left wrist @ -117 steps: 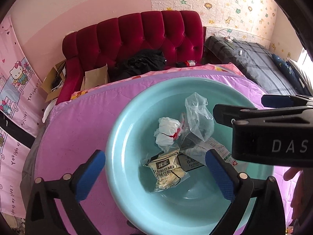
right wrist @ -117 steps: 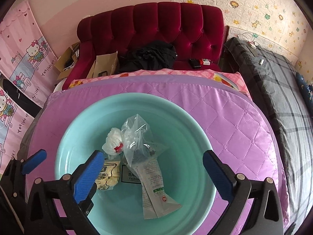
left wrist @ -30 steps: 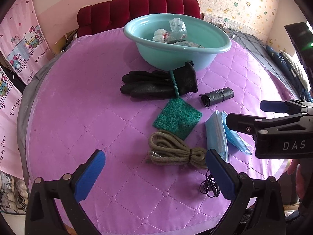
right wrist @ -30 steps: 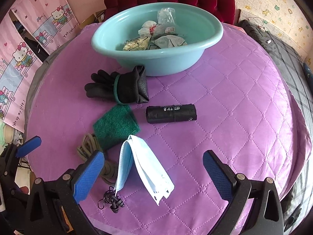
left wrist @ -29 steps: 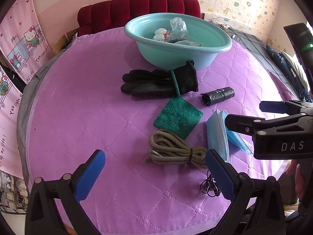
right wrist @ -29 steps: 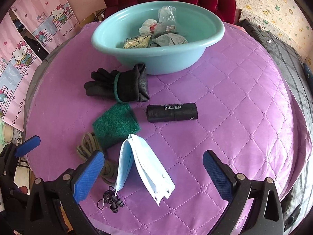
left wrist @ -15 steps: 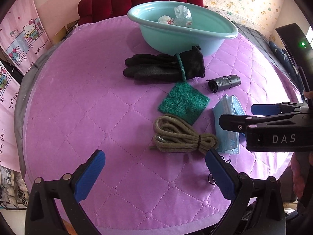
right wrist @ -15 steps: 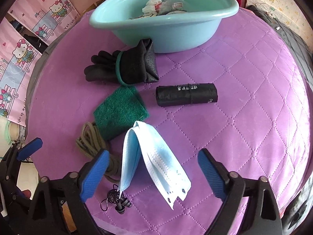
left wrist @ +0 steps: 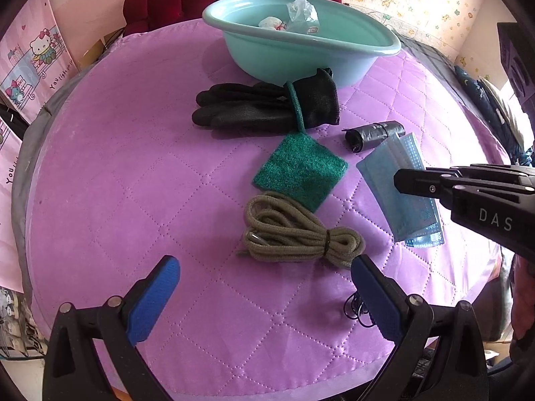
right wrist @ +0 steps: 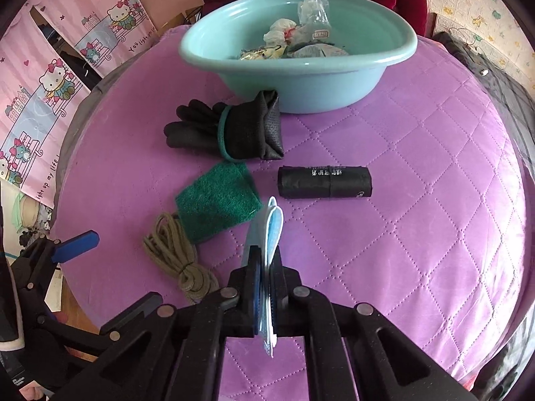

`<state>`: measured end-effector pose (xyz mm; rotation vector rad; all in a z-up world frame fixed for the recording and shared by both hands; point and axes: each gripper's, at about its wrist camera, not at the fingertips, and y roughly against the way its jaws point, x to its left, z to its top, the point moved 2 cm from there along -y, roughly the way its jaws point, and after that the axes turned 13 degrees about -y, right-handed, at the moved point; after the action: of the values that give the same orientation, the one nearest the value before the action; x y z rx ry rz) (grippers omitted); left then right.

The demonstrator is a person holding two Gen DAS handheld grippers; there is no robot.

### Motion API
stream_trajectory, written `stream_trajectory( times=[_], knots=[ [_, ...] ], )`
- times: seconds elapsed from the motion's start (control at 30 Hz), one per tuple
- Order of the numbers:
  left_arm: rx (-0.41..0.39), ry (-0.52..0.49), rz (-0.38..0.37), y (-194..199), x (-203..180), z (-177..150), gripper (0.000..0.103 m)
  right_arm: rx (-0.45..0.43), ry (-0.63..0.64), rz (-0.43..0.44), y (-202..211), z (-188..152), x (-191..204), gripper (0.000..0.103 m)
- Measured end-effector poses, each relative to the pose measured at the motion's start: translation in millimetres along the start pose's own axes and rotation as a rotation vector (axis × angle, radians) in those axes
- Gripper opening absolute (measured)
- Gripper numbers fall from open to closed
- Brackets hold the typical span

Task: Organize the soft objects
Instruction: 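Grasp the blue face masks with the right tool while the left tool grasps the olive rope, then lift the masks and rope and carry both toward the teal basin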

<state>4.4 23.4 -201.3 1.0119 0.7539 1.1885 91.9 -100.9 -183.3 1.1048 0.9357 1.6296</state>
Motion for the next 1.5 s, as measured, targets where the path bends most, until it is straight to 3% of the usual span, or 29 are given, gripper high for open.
stream_trajectory(
  times=[0.73, 0.93, 1.0, 1.13, 1.4, 1.5],
  knots=[
    [0.073, -0.069, -0.072, -52, -31, 31, 0.102, -0.022, -0.080, -0.043, 17, 4, -44, 0.003],
    [0.095, -0.074, -0.067, -59, -33, 41, 0.081, -0.020, -0.081, -0.047, 17, 7, -45, 0.003],
    [0.087, -0.085, -0.059, -57, -35, 42, 0.058, -0.019, -0.078, -0.050, 17, 7, -44, 0.003],
    [0.068, -0.115, -0.055, -51, -46, 44, 0.050, -0.014, -0.070, -0.048, 15, 6, -40, 0.003],
    [0.020, -0.110, -0.066, -31, -47, 50, 0.014, -0.018, -0.065, -0.044, 16, 4, -38, 0.003],
    [0.003, -0.116, -0.067, -25, -50, 55, 0.014, -0.024, -0.060, -0.041, 19, 4, -36, 0.003]
  ],
)
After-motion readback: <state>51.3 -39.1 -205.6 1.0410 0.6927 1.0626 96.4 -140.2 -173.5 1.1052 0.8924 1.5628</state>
